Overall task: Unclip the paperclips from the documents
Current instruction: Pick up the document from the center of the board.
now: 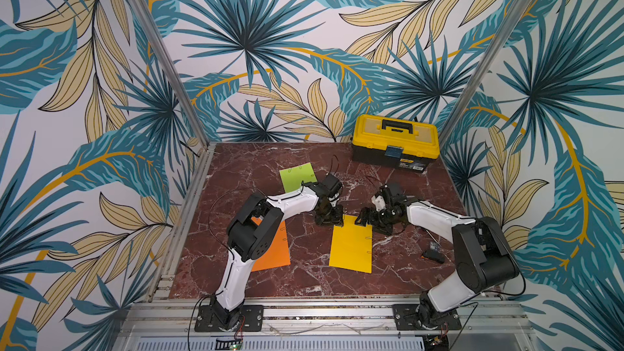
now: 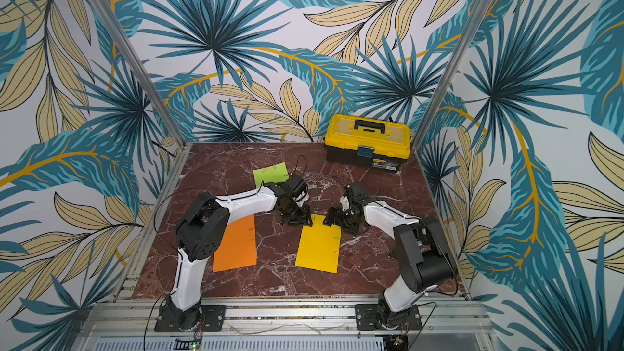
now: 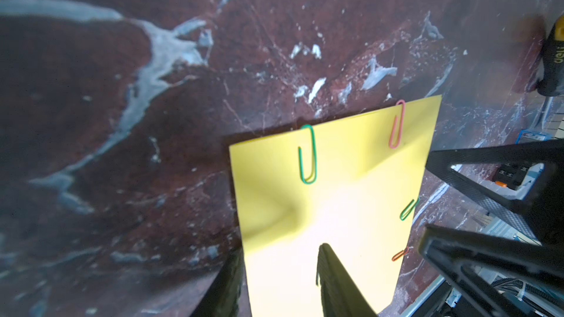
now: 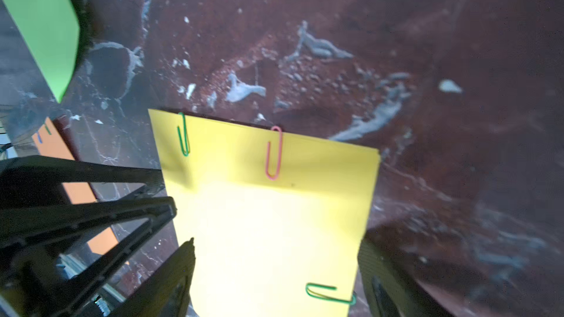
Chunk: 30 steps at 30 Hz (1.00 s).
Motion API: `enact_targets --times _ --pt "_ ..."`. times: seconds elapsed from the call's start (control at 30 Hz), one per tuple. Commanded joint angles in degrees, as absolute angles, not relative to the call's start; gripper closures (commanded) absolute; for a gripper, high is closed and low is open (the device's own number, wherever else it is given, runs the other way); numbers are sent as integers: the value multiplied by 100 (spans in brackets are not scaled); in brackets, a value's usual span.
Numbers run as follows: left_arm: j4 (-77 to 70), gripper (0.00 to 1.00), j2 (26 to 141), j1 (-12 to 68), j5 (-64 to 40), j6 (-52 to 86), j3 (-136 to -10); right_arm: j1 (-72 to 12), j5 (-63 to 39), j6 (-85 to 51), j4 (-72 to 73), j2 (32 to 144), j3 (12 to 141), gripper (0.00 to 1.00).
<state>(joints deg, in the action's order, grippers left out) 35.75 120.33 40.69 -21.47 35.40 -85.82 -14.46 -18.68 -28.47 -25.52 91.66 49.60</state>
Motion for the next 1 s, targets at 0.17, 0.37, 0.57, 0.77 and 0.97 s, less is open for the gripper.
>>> enact_targets --times 0.17,0.37,0.57,0.77,0.97 --pt "3762 58 12091 4125 -1985 3544 -8332 -1452 -1363 -3014 -3542 9045 4567 15" --pt "3761 58 12188 4123 -2131 3524 -8328 -1808 -1577 -2948 -3487 9390 4666 16" --pt "3762 59 12180 4125 -2203 3507 -8257 -1881 -1714 -3041 -3124 9752 4691 16" --pt "3740 59 12230 4131 -2325 3505 -8235 -1895 -1933 -2972 -2899 10075 4902 15" --pt "3667 59 12268 4131 -2369 3575 -8227 -1909 -2135 -2903 -2711 10256 5001 15"
